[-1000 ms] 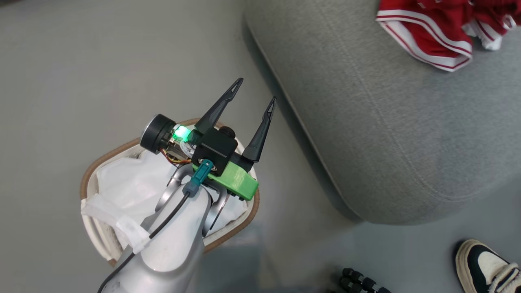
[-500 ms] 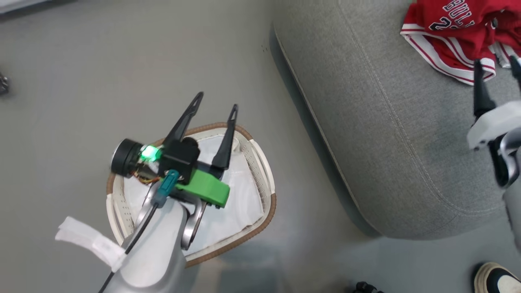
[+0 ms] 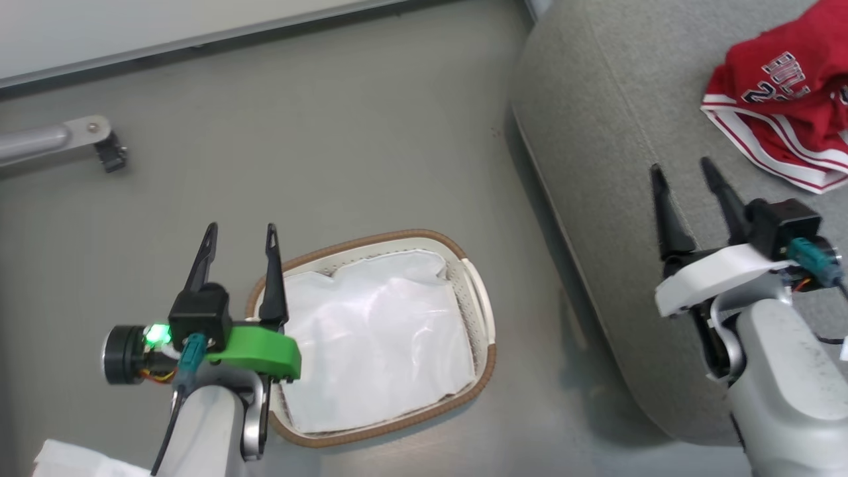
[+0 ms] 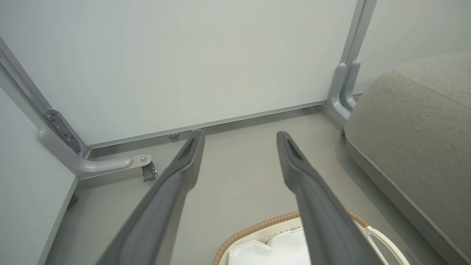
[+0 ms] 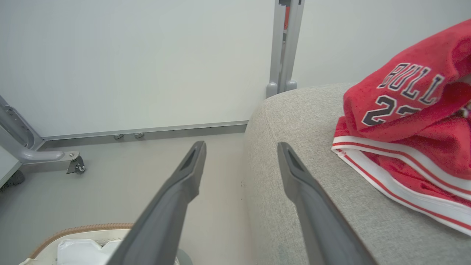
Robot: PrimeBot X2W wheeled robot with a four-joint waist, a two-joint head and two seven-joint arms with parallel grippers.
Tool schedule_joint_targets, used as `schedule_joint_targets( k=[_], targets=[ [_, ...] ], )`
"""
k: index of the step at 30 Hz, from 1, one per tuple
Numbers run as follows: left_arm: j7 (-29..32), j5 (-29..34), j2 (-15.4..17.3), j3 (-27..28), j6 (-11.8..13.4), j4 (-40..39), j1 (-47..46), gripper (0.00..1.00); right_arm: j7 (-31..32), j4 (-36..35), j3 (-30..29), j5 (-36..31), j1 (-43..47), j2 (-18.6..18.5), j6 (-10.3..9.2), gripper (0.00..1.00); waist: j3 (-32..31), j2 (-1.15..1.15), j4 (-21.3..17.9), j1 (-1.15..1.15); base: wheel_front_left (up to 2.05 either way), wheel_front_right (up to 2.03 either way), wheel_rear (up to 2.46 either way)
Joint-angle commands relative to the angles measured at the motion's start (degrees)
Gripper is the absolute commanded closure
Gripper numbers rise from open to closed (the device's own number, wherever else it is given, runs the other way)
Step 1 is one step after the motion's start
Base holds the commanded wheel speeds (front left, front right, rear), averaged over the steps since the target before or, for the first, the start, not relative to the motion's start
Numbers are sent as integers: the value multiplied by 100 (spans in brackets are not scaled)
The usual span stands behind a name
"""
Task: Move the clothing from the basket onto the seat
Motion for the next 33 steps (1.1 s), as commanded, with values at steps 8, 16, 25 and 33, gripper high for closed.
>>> schedule_joint_targets(
  k=[8, 16, 25, 33],
  targets=[
    [0, 54, 0, 560, 178, 130, 490, 0, -11, -92, 153, -184, 201, 394, -6, 0, -490, 0, 710, 0, 0, 0, 0],
    [0, -164, -25, 1023, -11, 46, 1041, 0, -11, -171, 95, -249, 664, 568, -6, 0, -809, 0, 877, 0, 0, 0, 0],
    [0, -429, -32, 1133, -167, -43, 1662, 0, -11, -227, -18, -304, 1398, 628, -6, 0, -1290, 0, 943, 0, 0, 0, 0],
    [0, -579, -32, 1177, -271, -76, 1948, 0, -11, -184, -110, -391, 1826, 698, -6, 0, -1535, 0, 992, 0, 0, 0, 0]
  ],
)
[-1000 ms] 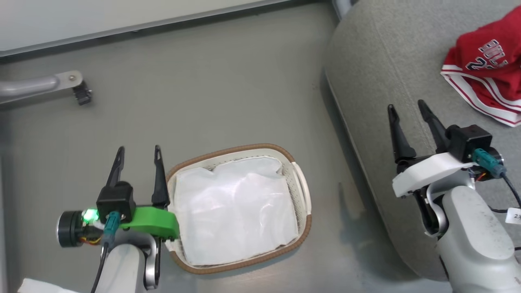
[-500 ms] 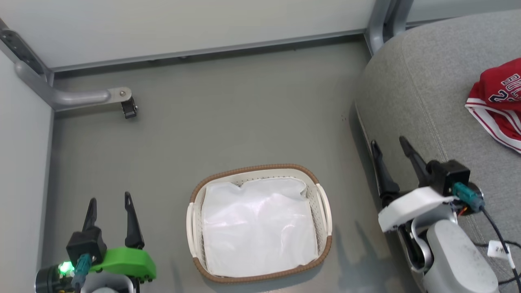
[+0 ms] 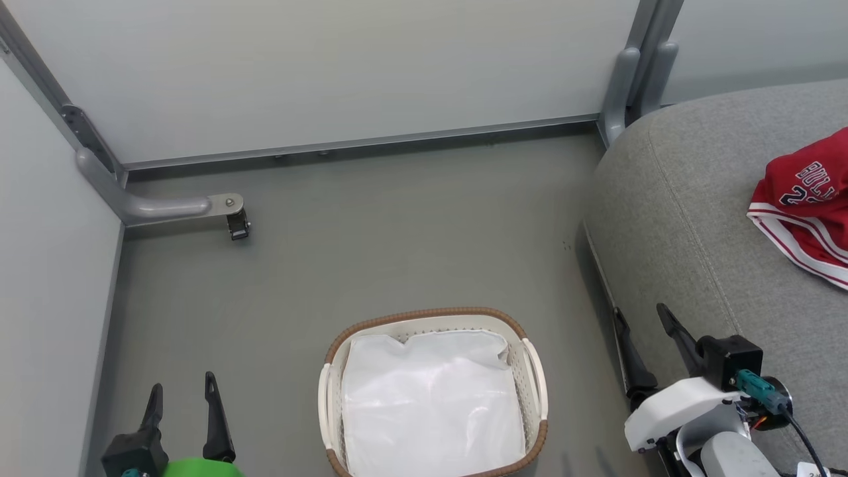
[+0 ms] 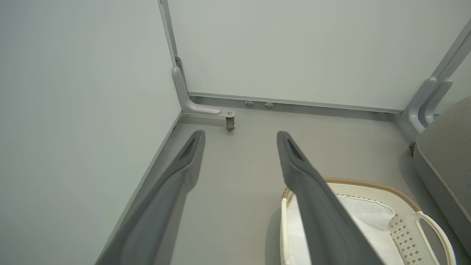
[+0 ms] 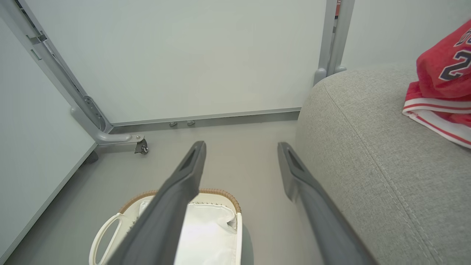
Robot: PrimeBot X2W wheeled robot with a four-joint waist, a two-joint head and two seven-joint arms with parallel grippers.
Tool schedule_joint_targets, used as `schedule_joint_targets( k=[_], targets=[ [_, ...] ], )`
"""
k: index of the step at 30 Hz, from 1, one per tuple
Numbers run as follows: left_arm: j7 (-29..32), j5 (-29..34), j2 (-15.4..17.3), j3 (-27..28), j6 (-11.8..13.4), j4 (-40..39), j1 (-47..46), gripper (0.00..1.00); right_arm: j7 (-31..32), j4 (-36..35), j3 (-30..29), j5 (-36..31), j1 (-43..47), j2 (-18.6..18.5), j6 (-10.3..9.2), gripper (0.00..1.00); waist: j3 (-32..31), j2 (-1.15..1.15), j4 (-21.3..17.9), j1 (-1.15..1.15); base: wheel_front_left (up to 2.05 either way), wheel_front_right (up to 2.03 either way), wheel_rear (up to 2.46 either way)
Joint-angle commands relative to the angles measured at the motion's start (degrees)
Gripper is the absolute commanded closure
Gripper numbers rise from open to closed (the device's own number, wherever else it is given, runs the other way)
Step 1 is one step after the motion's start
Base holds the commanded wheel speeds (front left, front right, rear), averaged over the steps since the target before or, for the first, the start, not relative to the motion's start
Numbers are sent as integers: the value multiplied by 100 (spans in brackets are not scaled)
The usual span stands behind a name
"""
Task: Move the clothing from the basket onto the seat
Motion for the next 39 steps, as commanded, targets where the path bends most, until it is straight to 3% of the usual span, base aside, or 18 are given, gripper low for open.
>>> schedule_joint_targets(
  k=[1, 6, 39],
  targets=[
    [2, -44, 1, -3, -49, 3, 3, 100, 0, 3, -4, 1, 17, 5, 0, 100, -17, 0, 10, 0, 0, 0, 0],
    [39, -129, -38, -4, -62, 220, -19, 100, 27, 172, -4, 81, 93, 41, 1, 100, -29, 0, 17, 0, 0, 0, 0],
    [869, -3278, -19, 169, -349, -65, -367, 100, 865, -234, -469, 3100, 155, 80, -1, 100, -120, 0, 5, 0, 0, 0, 0]
  ],
)
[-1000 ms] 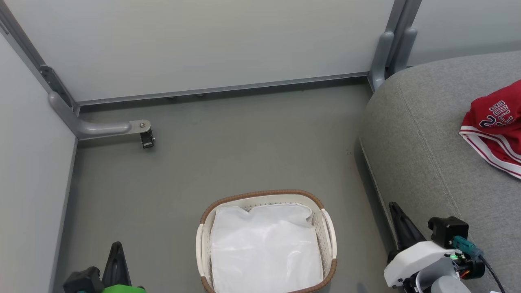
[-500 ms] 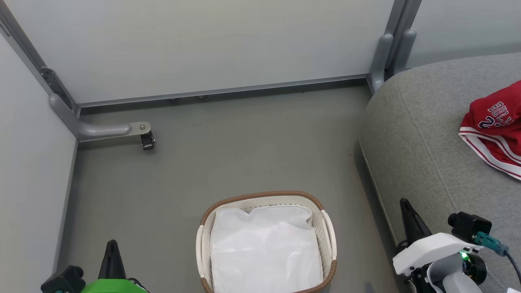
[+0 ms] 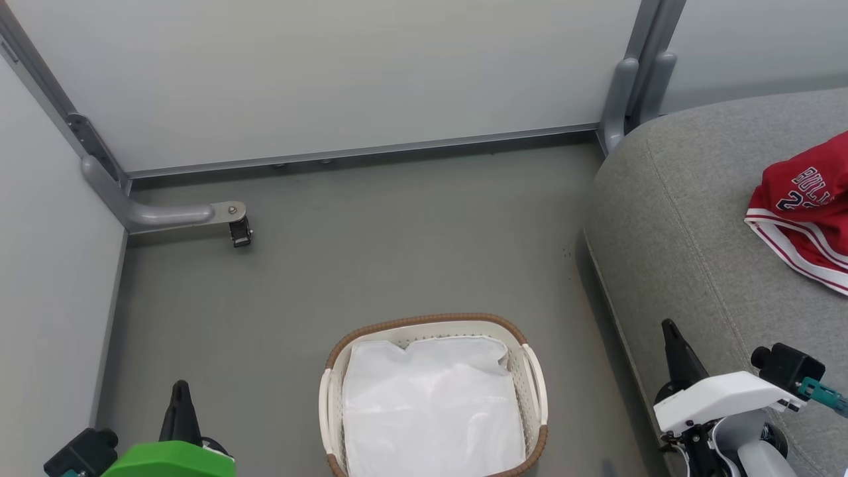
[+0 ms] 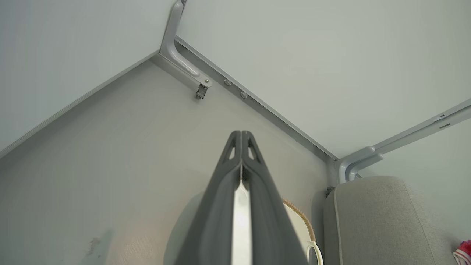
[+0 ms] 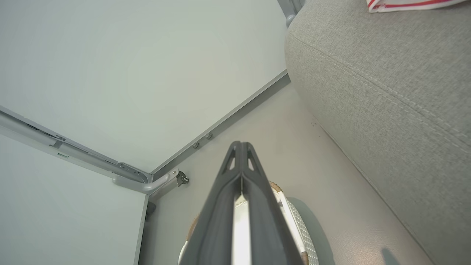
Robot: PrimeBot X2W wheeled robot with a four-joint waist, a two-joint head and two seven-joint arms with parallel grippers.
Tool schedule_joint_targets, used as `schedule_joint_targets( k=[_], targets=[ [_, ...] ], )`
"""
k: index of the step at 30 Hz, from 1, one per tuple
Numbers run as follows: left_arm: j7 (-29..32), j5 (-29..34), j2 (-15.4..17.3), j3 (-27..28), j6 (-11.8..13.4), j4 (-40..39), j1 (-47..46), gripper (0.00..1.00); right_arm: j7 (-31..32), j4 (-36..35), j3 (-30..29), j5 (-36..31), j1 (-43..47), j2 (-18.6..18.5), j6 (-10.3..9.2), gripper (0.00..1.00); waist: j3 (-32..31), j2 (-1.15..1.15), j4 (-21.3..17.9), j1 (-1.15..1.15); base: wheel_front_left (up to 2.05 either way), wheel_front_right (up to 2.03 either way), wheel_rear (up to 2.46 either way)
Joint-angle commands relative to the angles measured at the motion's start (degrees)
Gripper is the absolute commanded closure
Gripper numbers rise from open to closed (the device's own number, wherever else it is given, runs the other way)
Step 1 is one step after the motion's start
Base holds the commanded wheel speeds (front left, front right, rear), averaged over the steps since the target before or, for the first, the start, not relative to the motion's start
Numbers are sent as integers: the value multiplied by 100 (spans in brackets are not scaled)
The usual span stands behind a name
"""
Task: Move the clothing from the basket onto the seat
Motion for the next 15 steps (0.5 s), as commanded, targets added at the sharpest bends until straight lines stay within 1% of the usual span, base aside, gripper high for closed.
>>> schedule_joint_targets(
  k=[1, 15],
  targets=[
    [40, -192, 34, 31, -42, -96, -189, 100, 50, -112, -49, 197, -17, -21, -1, 100, -4, 0, 0, 0, 0, 0, 0],
    [311, -1202, 41, 92, -138, -183, -305, 100, 322, -239, -199, 1170, 6, -7, -2, 100, -43, 0, -5, 0, 0, 0, 0]
  ],
)
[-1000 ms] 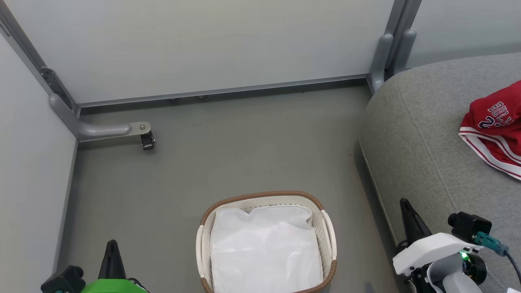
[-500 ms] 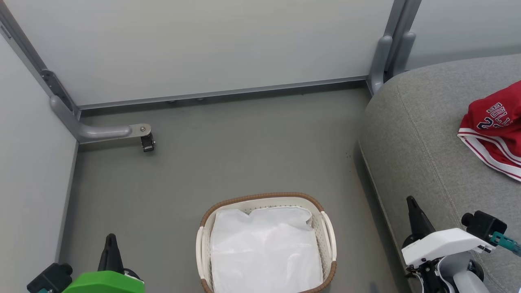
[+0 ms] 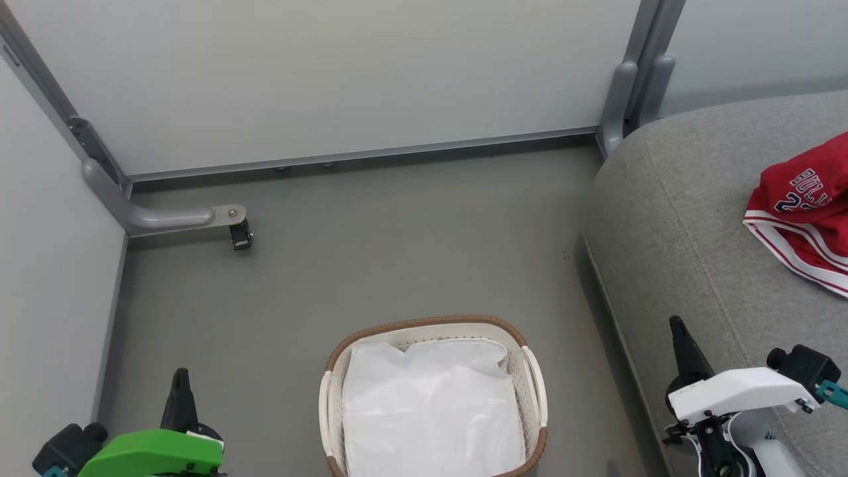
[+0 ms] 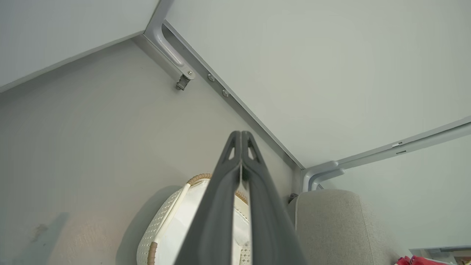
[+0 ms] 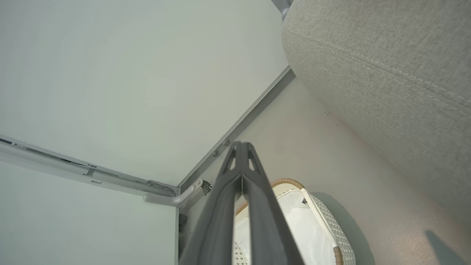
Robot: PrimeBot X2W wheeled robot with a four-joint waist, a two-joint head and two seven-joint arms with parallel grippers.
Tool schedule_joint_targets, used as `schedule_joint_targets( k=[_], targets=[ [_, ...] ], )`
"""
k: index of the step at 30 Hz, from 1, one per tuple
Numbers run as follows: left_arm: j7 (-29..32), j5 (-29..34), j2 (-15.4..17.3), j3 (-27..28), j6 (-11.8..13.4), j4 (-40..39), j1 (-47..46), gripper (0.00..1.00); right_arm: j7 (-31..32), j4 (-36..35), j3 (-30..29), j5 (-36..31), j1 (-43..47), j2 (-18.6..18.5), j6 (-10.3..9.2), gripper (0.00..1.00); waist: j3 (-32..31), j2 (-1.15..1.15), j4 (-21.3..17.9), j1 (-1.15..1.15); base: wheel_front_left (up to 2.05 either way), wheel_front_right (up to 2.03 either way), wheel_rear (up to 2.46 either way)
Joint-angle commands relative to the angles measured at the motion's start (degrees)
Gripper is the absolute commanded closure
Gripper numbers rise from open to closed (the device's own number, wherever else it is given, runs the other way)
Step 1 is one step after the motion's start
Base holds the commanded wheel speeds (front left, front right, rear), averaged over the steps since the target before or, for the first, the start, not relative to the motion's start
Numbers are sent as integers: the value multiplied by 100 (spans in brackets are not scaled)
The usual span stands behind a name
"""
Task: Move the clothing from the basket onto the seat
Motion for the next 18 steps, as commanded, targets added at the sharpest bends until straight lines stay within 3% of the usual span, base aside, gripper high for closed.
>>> schedule_joint_targets(
  k=[1, 18],
  targets=[
    [42, -184, 38, 37, -51, -90, -183, 100, 48, -97, -46, 190, 4, -18, -2, 100, -4, 0, -1, 0, 0, 0, 0],
    [338, -1289, 47, 99, -149, -184, -303, 100, 345, -235, -210, 1248, 26, -4, -3, 100, -54, 0, -7, 0, 0, 0, 0]
  ],
)
